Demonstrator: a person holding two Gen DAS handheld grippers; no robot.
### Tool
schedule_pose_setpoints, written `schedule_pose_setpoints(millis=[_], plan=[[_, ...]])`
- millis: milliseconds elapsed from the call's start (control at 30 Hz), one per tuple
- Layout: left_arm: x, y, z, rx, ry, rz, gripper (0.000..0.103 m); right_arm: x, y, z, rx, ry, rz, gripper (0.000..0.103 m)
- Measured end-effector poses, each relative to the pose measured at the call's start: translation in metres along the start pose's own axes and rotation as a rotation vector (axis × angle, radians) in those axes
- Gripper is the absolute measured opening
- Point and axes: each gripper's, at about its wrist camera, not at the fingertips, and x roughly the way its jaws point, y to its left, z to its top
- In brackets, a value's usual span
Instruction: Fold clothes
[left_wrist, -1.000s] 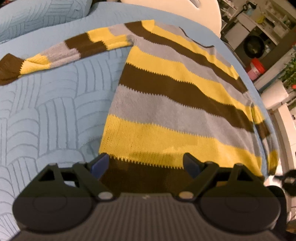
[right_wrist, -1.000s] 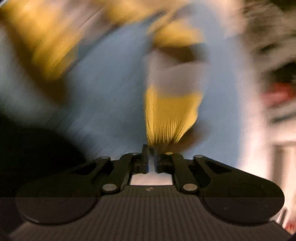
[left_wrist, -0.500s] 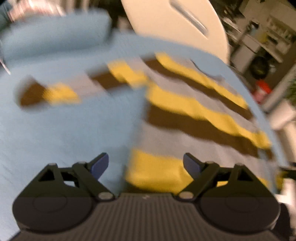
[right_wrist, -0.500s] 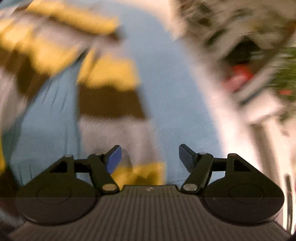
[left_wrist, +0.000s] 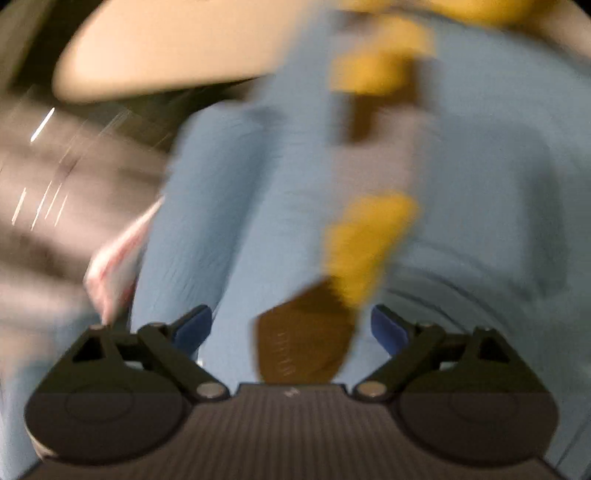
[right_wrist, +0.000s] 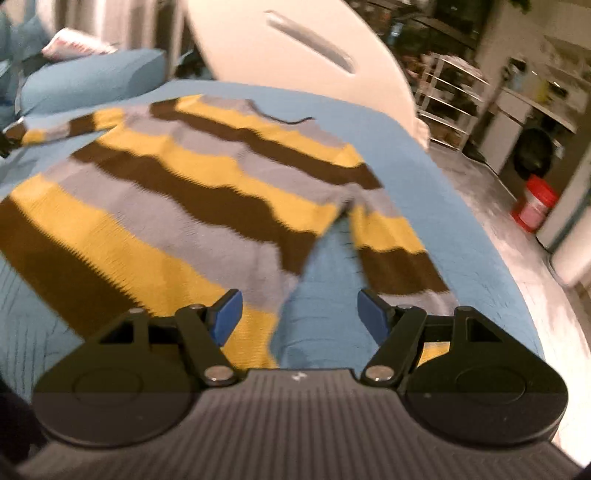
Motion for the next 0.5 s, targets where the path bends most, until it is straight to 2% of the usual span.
schedule_pose_setpoints(millis=[33,100,133,233,333,400,433,467,500], plan=[[0.003,0.005,0.001,-0.009,-0.019,-0.022,0.078,-0.001,0.005,-0.001,-0.019,0.008,0.000,0.071],[0.012,0.021,0.004,-0.114,0.031,-0.124,0.007,0.009,0.010,0.002,-0.054,0.029,0.000,0.071],[0.017,0.028,0.005,-0.164,0.066,-0.176,0.008,0.013,0.013,0.003,-0.066,0.035,-0.001,0.071],[0.011,0.029,0.006,-0.188,0.058,-0.194,0.005,0.015,0.015,0.004,-0.085,0.029,0.001,0.071],[-0.032,0.025,0.005,-0.195,-0.042,-0.123,0.004,0.012,0.015,0.003,-0.092,0.016,0.002,0.071],[-0.088,0.021,0.002,-0.219,-0.160,-0.083,0.004,0.009,0.013,0.003,-0.081,0.001,0.000,0.071],[-0.104,0.019,0.001,-0.218,-0.191,-0.077,0.004,0.007,0.010,0.003,-0.067,-0.013,-0.001,0.071],[-0.136,0.012,-0.001,-0.211,-0.248,-0.096,0.005,0.005,0.008,0.002,-0.058,-0.019,-0.001,0.071],[-0.156,0.004,-0.002,-0.208,-0.269,-0.134,0.005,0.004,0.005,0.002,-0.043,-0.023,0.001,0.071]])
